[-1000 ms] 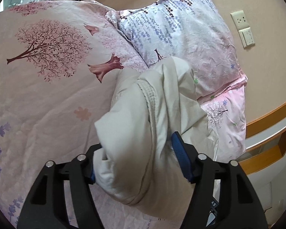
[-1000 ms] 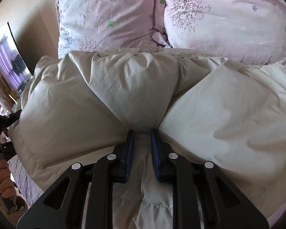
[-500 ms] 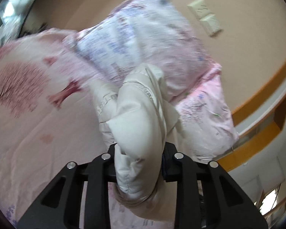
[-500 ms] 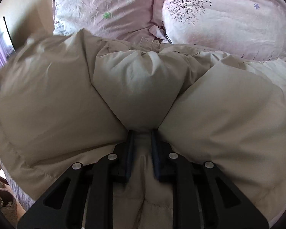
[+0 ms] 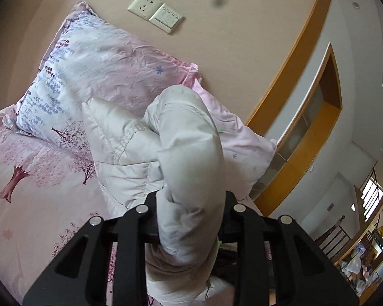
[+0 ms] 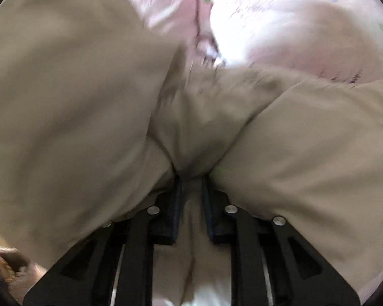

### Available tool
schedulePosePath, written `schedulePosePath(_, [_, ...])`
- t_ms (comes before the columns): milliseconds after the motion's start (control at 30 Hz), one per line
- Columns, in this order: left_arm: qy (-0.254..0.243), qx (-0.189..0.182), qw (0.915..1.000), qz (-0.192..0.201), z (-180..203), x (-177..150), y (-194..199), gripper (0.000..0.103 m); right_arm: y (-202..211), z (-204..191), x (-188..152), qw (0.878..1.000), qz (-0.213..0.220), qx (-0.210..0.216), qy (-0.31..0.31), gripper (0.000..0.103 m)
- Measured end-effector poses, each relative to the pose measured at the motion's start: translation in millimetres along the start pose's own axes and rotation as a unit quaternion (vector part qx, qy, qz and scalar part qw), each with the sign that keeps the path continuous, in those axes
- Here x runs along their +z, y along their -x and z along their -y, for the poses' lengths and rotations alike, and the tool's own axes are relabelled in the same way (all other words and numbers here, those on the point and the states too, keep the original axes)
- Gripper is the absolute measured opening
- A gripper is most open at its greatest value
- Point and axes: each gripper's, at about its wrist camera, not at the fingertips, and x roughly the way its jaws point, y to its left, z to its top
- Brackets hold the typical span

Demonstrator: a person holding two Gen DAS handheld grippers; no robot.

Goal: Fold large clothes

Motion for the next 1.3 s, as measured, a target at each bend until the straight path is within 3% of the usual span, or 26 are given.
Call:
schedulePosePath(67, [0.0, 0.002, 1.0, 0.0, 0.4, -0.8, 0.6, 0.029, 13.6, 5.4, 9.9, 1.0, 0.022, -0.003, -0.005, 0.016])
schedulePosePath(133, [0.004, 0.0, 1.0, -0.001, -1.9, -0.9, -0.6, 0.029, 11.1, 7.4, 24.9, 1.0, 0.015, 0.001, -0.01, 0.011])
schedulePosePath(300, [-0.004, -0.003, 0.9999, -0.012, 4.7, -4.5, -5.0, 0.03, -61.1, 7.3, 47.1, 0.994, -0.099, 0.016, -0.042, 0.004])
schedulePosePath(433, [-0.004, -0.005, 0.9999, -0.014, 8.6, -7.9, -9.0, 0.031, -63.6, 2.8, 54.3, 0.993, -0.114, 0.019, -0.033, 0.004])
schedulePosePath(600, [-0.018, -0.019, 0.9995, -0.018, 24.5, -14.2, -14.5, 0.032, -7.4, 37.1, 38.3, 0.993, -0.057, 0.066, -0.074, 0.004])
schedulePosePath(767, [-0.038, -0.041, 0.9981, -0.027, 52.4, -24.8, -28.0, 0.034, 44.7, 88.9, 28.0, 0.989, -0.001, 0.07, -0.127, 0.005])
schedulePosePath(867, [-0.054, -0.053, 0.9962, -0.043, 75.0, -33.9, -44.4, 0.034, 66.9, 125.2, 24.3, 0.985, 0.027, 0.057, -0.161, 0.026])
schedulePosePath(933, [-0.07, -0.059, 0.994, -0.06, 92.7, -42.2, -59.6, 0.034, 71.9, 145.4, 24.4, 0.982, 0.039, 0.054, -0.178, 0.028])
schedulePosePath(1067, [-0.121, -0.056, 0.9865, -0.095, 131.5, -66.1, -93.4, 0.034, 88.1, 191.6, 18.2, 0.968, 0.062, 0.068, -0.233, 0.028])
schedulePosePath(1200, [-0.19, -0.05, 0.9717, -0.132, 171.2, -102.8, -129.5, 0.035, 111.6, 218.7, 14.8, 0.959, 0.085, 0.089, -0.256, 0.029])
schedulePosePath(1300, [-0.222, -0.045, 0.9621, -0.151, 190.4, -126.3, -150.4, 0.035, 129.4, 234.9, 15.1, 0.954, 0.098, 0.118, -0.259, 0.039])
